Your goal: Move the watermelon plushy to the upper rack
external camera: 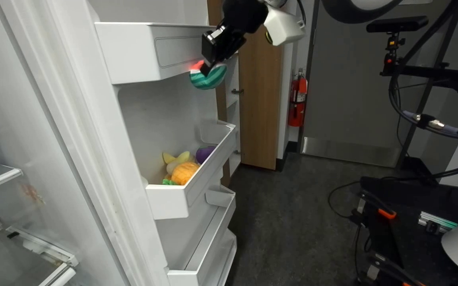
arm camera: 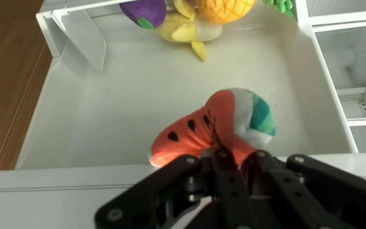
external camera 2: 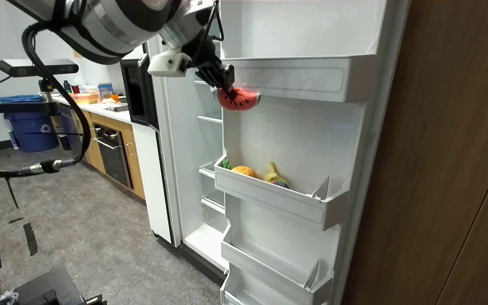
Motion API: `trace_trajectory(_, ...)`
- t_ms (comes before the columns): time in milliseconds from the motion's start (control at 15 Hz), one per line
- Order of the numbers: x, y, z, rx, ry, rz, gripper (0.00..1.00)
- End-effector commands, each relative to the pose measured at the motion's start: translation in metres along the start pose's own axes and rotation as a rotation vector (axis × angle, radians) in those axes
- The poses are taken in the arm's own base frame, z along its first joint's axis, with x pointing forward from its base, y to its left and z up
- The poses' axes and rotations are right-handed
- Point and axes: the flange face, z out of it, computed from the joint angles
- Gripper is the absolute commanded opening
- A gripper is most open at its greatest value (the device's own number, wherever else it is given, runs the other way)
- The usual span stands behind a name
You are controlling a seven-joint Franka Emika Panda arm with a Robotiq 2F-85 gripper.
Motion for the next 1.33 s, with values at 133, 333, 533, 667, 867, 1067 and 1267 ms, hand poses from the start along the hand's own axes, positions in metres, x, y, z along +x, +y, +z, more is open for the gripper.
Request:
trace_trajectory(133, 0.028, -0.004, -0.023, 0.029, 0.057, -0.031, 0.02)
trace_trajectory(333, 0.011, -0.017, -0.012, 0.062, -0.042, -0.071, 0.02)
trace_trajectory(533, -0.008, -0.028, -0.007, 0.075, -0.15, -0.127, 0.02)
trace_trajectory(667, -0.008, -0.028, -0.013, 0.05, -0.12, -0.131, 0.02)
trace_trajectory(867, -0.01, -0.025, -0.022, 0.05, -0.103, -0.129, 0.02)
trace_trajectory(1067, -0.01, -0.013, -0.029, 0.033, -0.095, -0.11, 0.02)
trace_trajectory(1267, -0.009, -0.004, -0.033, 0.017, -0.091, -0.091, 0.02)
